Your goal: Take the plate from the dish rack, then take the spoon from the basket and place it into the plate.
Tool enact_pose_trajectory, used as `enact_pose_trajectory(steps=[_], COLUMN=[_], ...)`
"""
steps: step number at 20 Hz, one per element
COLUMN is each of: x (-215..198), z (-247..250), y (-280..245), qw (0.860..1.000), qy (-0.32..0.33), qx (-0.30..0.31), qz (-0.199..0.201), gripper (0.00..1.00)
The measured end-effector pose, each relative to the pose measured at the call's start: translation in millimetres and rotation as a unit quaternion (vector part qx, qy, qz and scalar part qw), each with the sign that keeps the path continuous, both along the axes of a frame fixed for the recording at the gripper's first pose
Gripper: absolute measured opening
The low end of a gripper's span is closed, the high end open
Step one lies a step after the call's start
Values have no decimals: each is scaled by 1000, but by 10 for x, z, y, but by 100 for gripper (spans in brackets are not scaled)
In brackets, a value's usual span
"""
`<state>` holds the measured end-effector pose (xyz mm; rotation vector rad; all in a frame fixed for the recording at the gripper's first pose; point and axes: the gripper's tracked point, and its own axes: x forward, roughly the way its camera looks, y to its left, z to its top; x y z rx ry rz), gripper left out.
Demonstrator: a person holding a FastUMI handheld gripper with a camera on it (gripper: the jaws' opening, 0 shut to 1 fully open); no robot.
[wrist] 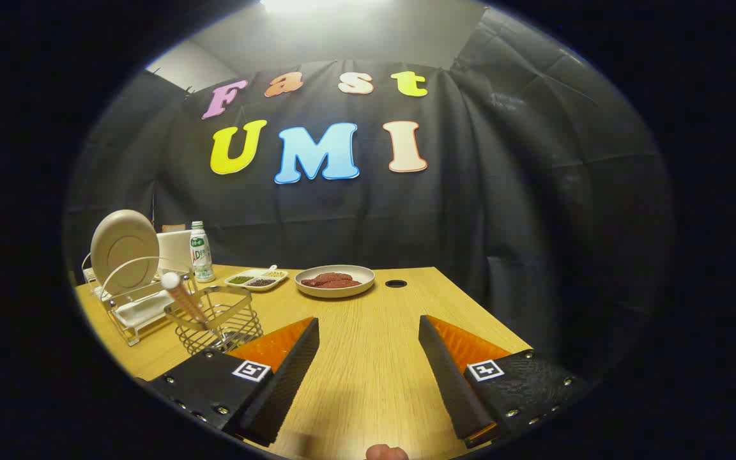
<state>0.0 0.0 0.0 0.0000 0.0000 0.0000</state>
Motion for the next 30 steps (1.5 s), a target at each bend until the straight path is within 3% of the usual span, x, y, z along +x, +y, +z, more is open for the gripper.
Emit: enact_pose_trajectory(steps=[4, 9, 16, 23, 30], x=[95, -301, -792, -783, -531], z=[400, 1187, 1988, 2265, 2349], y=[-82, 141, 884, 1528, 2169], qw=[999, 998, 998, 999, 999], qy=[-17, -32, -49, -42, -7], qx=[-23, -50, -50, -25, -40], qz=[-16, -15, 2, 3, 32], gripper=[96, 96, 96, 96, 96])
